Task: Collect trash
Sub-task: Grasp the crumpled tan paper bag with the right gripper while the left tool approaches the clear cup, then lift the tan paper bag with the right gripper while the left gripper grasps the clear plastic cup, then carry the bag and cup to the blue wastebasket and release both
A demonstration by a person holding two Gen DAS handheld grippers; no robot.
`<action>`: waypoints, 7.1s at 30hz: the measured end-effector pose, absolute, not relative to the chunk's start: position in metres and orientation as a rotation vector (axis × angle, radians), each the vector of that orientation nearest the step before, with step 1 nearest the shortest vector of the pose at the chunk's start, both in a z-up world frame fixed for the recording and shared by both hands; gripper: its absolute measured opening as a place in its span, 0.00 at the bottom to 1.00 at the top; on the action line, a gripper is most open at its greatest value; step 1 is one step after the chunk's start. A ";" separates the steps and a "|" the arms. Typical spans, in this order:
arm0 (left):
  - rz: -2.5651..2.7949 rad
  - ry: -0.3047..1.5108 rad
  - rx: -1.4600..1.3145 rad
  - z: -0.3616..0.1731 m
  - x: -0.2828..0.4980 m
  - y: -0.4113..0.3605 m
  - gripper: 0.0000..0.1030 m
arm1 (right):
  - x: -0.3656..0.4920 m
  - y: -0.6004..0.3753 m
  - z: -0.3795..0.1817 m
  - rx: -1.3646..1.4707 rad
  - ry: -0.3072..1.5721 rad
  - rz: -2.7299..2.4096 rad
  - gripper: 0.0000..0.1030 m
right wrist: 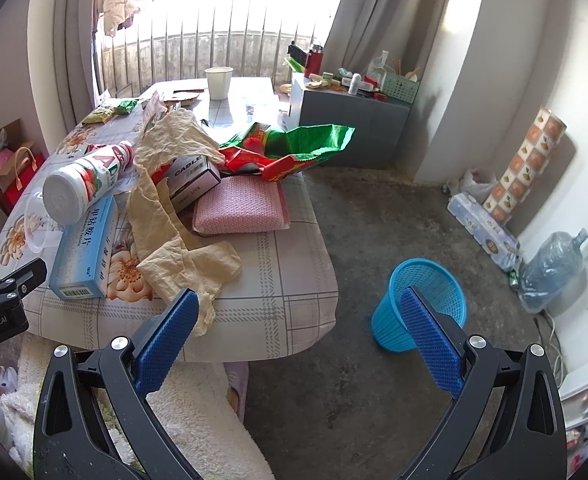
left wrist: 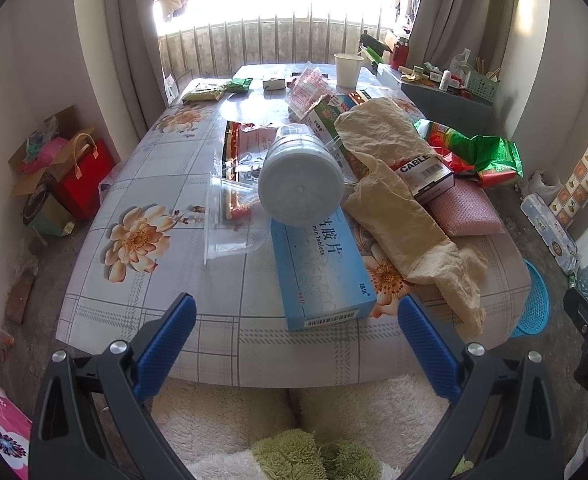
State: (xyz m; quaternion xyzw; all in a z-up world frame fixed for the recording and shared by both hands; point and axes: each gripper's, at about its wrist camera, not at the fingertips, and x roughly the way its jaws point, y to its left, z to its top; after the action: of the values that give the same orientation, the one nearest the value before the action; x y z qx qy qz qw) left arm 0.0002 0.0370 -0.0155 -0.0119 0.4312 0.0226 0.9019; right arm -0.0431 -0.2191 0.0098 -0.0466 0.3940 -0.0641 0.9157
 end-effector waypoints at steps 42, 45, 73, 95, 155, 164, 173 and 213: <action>-0.350 0.604 -0.173 -0.022 0.044 0.120 0.96 | 0.146 -0.145 0.000 -0.013 0.799 0.247 0.63; -0.362 0.600 -0.168 -0.024 0.048 0.119 0.96 | 0.162 -0.131 -0.015 -0.087 0.833 0.237 0.59; -0.387 0.575 -0.019 -0.015 0.007 0.077 0.96 | 0.057 -0.193 0.025 -0.039 0.675 0.226 0.02; -0.307 0.623 0.003 -0.017 -0.004 0.077 0.96 | 0.053 -0.157 -0.084 -0.099 0.970 0.372 0.54; -0.300 0.842 -0.211 -0.059 0.072 0.144 0.31 | 0.090 -0.167 0.007 0.103 0.831 0.276 0.04; -0.304 0.808 -0.201 -0.051 0.064 0.144 0.05 | 0.088 -0.166 0.012 0.108 0.809 0.282 0.04; -0.243 0.754 -0.204 -0.021 0.046 0.156 0.05 | 0.085 -0.164 0.016 0.111 0.785 0.300 0.04; -0.670 0.653 0.122 0.112 0.073 -0.061 0.05 | 0.003 -0.297 0.051 0.311 0.524 0.031 0.04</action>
State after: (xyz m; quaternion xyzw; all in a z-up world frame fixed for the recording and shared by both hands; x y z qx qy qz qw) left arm 0.0726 -0.0606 0.1118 0.0587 0.3144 -0.3226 0.8909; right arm 0.0028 -0.2972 0.0513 0.1532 0.2579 0.0151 0.9538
